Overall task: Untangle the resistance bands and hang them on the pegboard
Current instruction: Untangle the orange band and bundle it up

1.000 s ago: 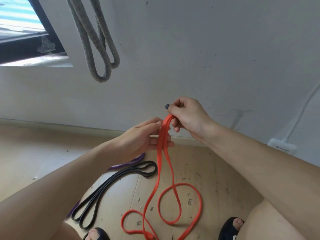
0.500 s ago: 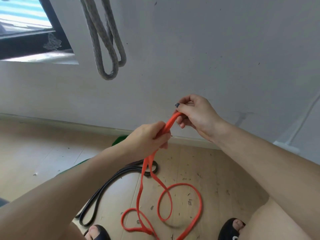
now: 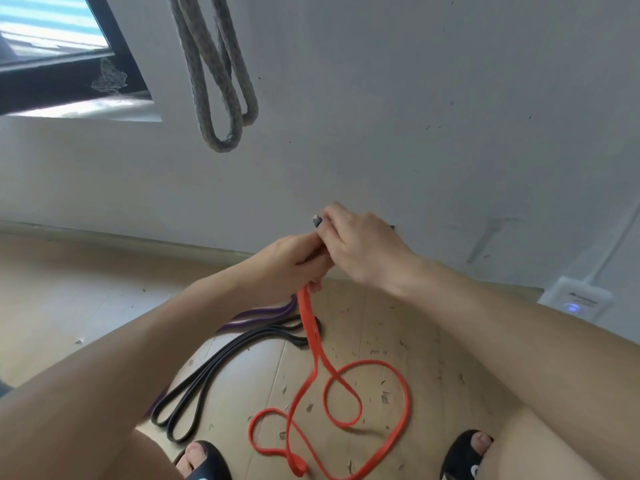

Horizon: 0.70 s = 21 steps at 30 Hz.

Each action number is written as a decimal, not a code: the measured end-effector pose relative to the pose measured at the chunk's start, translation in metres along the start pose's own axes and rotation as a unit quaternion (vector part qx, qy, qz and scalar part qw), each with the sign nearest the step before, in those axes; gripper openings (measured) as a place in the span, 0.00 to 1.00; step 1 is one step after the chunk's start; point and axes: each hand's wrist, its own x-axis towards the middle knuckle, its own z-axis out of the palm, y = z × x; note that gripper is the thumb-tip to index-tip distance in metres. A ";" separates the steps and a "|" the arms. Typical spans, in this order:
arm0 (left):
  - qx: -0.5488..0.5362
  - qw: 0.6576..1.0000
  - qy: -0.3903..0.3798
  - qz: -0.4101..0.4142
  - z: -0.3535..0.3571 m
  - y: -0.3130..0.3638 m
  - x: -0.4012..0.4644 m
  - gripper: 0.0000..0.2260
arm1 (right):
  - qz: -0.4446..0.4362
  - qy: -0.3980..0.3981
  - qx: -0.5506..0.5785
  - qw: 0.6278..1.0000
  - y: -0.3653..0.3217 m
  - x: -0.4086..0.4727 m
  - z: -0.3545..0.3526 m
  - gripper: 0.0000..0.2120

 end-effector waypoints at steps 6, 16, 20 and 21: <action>-0.024 0.999 -0.031 -0.027 -0.003 -0.010 -0.003 0.12 | 0.034 0.036 0.142 0.989 0.012 0.018 -0.018 0.06; 0.032 0.998 -0.038 -0.028 0.007 -0.018 -0.005 0.13 | 0.077 0.022 -0.119 0.990 0.050 0.016 -0.019 0.13; -0.087 0.995 -0.038 -0.028 0.007 -0.012 -0.003 0.12 | 0.008 -0.021 0.100 0.995 0.008 0.005 -0.005 0.14; -0.105 0.993 -0.038 -0.030 0.007 -0.010 -0.002 0.13 | 0.008 -0.036 0.118 0.992 0.004 0.003 -0.003 0.14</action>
